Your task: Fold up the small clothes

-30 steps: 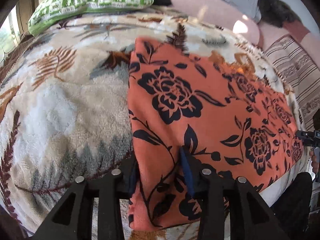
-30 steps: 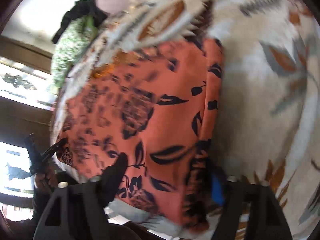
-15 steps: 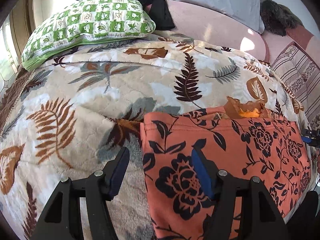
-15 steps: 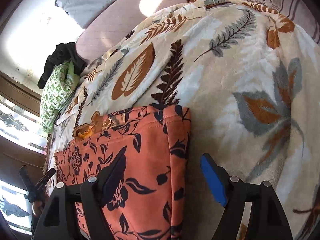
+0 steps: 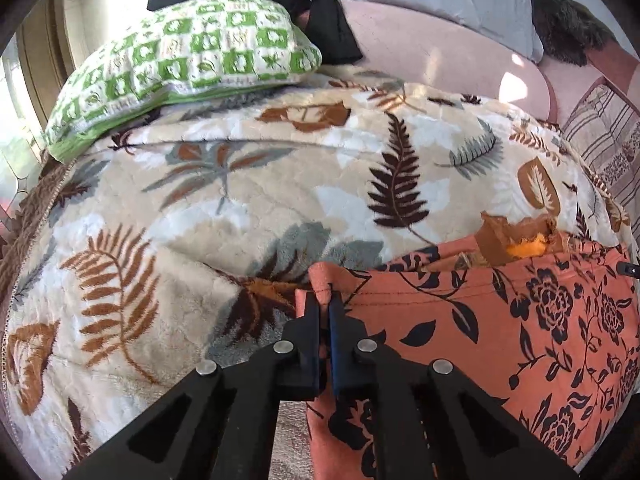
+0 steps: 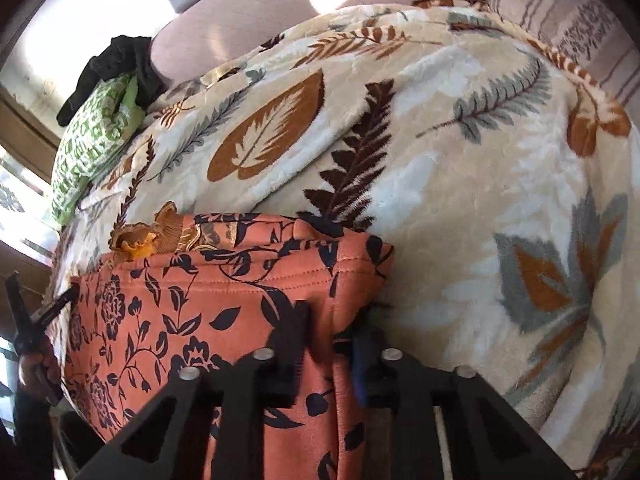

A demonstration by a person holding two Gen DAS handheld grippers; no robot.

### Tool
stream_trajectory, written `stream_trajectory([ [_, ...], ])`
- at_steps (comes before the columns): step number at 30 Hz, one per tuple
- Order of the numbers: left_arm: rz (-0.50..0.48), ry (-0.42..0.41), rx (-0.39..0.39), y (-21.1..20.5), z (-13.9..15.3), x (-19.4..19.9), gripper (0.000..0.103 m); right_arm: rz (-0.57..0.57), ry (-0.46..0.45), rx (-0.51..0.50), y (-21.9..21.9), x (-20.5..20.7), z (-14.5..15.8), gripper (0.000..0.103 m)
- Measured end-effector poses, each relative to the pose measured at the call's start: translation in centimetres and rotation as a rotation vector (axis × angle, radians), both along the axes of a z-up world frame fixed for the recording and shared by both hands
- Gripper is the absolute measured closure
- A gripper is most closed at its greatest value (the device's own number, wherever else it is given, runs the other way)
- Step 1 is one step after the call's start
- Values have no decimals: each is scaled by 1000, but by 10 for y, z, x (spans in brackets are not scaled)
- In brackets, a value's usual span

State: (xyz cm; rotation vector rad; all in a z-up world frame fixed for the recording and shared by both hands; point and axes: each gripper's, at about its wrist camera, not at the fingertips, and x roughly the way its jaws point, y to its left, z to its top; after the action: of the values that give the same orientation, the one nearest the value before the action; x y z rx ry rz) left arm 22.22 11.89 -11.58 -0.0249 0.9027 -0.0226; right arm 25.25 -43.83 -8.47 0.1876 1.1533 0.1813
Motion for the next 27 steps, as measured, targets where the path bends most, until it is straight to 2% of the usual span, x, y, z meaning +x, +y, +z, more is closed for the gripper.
stream_trajectory([
  [2,4,-44,-12,3,12,-5,99,9,-71,-69,7,-5,20,94],
  [5,-6,-47,52,-4,2,3,99,-18,-154,-103,3,-6,38,95],
  [8,30,47,53,-2,-36,22,98,-60,-110,-112,-8,12,11,94],
  [9,29,46,57,-2,-40,22,98,-60,-78,-102,-10,17,-4,94],
  [11,23,11,73,-4,-32,16,95,-76,-33,-88,-11,19,-22,94],
  [12,21,5,66,-3,-29,14,95,-80,-37,-69,-12,17,-22,92],
  [15,53,9,62,7,-15,8,81,-101,-45,-54,-19,12,-12,89],
  [16,65,-4,52,9,-8,2,77,-123,-49,-50,-23,9,-6,84],
  [18,63,-31,27,10,9,-15,76,-165,-84,-41,-30,-2,13,74],
  [20,38,-72,24,4,26,-38,67,-176,-126,11,-31,-18,36,62],
  [21,29,-90,36,-1,33,-50,64,-169,-142,58,-29,-28,47,41],
  [22,22,-105,46,-7,39,-63,56,-157,-160,107,-26,-39,57,25],
  [23,11,-110,44,-13,42,-74,49,-139,-179,162,-21,-50,66,24],
  [25,0,-107,21,-24,41,-96,47,-91,-165,277,-7,-71,72,24],
  [27,-20,-77,0,-35,28,-111,46,-63,-131,389,8,-91,65,24],
])
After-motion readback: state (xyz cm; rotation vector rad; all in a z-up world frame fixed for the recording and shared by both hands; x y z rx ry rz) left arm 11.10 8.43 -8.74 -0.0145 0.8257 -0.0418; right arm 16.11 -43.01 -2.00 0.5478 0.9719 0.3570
